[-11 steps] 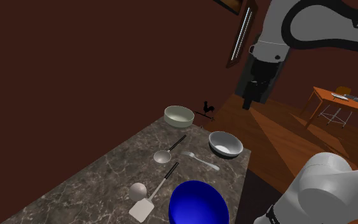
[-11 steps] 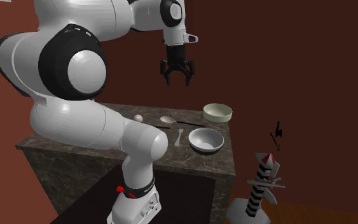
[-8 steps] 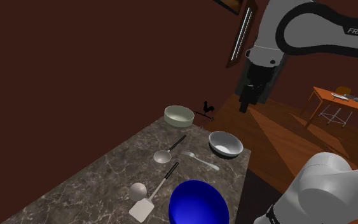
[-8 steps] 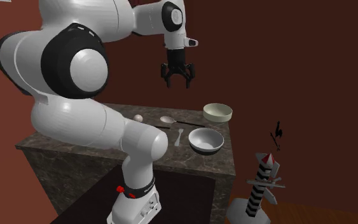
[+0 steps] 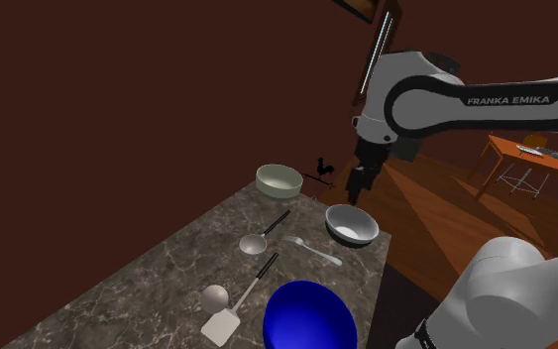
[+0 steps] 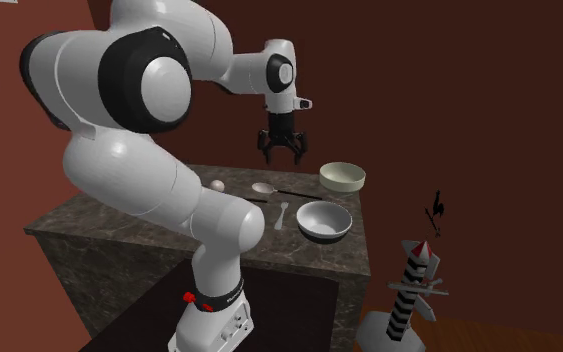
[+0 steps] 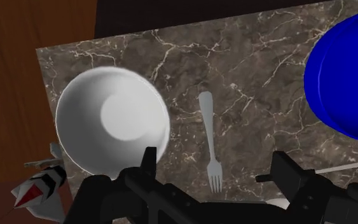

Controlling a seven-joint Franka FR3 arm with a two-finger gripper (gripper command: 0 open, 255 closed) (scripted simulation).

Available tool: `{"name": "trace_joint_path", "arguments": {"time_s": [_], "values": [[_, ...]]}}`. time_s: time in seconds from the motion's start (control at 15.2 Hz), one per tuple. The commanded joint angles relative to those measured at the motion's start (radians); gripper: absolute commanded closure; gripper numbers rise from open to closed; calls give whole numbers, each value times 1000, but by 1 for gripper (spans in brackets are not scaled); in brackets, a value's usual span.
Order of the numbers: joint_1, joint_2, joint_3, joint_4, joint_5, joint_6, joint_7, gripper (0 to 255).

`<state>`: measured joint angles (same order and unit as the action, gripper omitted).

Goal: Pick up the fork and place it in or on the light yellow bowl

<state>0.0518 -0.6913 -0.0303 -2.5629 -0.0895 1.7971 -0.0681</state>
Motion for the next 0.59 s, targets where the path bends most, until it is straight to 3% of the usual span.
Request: {"name": "trace_joint_path", "arguments": {"time_s": [0.0, 0.53], "values": [[5, 35, -6, -38, 0, 69, -11, 0], [35, 274, -21, -124, 12, 368, -49, 0]]}}
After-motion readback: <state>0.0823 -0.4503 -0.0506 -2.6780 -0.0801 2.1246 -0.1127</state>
